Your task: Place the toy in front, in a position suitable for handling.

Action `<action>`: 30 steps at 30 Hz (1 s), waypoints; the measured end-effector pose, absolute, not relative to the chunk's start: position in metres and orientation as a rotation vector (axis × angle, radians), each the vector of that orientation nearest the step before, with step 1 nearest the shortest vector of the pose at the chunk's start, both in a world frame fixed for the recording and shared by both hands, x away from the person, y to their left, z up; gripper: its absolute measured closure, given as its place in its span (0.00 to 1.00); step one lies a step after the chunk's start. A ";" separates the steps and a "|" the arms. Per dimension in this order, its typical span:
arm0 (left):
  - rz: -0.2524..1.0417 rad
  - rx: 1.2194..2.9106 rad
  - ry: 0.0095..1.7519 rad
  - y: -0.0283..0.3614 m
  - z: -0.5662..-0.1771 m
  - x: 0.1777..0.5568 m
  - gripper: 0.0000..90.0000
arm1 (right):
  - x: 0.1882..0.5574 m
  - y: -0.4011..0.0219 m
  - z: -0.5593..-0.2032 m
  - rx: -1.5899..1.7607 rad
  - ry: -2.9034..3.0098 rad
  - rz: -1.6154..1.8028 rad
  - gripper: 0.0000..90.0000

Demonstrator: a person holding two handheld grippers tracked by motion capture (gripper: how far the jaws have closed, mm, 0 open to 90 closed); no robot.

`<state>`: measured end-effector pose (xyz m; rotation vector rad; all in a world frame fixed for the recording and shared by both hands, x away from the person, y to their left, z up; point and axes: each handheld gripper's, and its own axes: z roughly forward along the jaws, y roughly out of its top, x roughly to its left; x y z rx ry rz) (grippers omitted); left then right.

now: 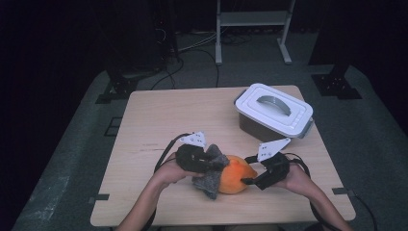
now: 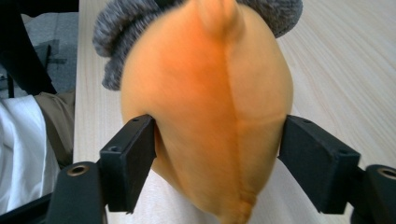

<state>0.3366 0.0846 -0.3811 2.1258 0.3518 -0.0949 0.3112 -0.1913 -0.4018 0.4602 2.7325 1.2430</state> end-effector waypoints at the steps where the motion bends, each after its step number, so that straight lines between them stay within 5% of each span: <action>1: -0.094 2.131 0.343 0.083 -0.381 0.336 0.79 | 0.310 -0.191 -0.401 0.460 2.727 1.242 0.26; 10: -0.083 2.151 0.320 0.069 -0.378 0.334 0.79 | 0.304 -0.178 -0.396 0.494 2.712 1.214 0.26; 17: -0.078 2.128 0.317 0.075 -0.371 0.336 0.79 | 0.307 -0.176 -0.404 0.396 2.703 1.284 0.52; 30: -0.049 2.118 0.299 0.090 -0.355 0.332 0.79 | 0.311 -0.163 -0.400 0.240 2.680 1.460 0.58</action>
